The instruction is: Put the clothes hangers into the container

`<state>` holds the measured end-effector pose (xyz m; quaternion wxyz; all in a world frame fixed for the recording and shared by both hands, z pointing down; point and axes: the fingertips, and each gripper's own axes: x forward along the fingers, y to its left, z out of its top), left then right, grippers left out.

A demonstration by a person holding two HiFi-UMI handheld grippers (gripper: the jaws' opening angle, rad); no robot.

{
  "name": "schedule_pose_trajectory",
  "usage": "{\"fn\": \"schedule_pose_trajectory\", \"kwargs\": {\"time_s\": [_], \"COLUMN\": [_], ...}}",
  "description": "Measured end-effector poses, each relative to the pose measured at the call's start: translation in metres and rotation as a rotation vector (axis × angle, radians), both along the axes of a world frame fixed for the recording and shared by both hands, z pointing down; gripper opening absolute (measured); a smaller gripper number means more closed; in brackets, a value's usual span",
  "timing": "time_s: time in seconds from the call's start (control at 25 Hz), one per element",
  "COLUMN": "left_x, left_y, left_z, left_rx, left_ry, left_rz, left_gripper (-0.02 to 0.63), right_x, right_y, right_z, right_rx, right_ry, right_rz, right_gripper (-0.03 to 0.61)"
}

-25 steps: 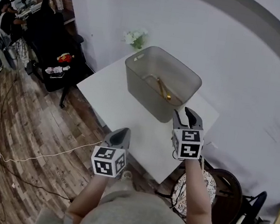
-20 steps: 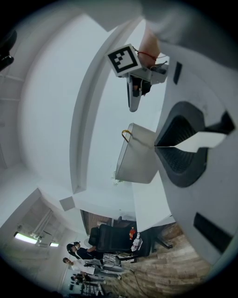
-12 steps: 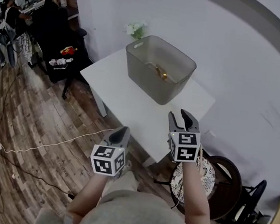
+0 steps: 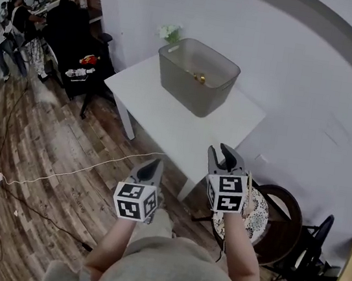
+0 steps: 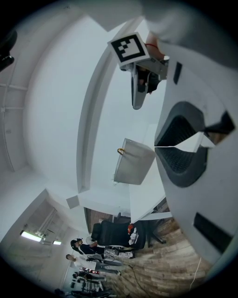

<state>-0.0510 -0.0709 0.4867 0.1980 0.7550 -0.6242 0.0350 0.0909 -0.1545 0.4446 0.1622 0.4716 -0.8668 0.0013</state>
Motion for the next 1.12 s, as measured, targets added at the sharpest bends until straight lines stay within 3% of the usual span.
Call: {"fn": "schedule_pose_trajectory", "kwargs": {"time_s": [0.32,0.64,1.12], "left_x": [0.015,0.023,0.027], "left_y": [0.034,0.049,0.046], "left_z": [-0.004,-0.008,-0.002], "left_rx": [0.009,0.023,0.011], "left_ry": [0.003,0.006,0.001], "left_rz": [0.001,0.010,0.022], "left_gripper": [0.009,0.009,0.009], "right_x": [0.019,0.027,0.036], "right_y": [0.048,0.084,0.085], "right_z": [-0.002,0.000,0.008], "right_rx": [0.017,0.025,0.025], "right_ry": [-0.041,-0.105,-0.132], "right_rz": [0.022,0.012,0.024], "right_gripper": [0.003,0.003,0.002]}}
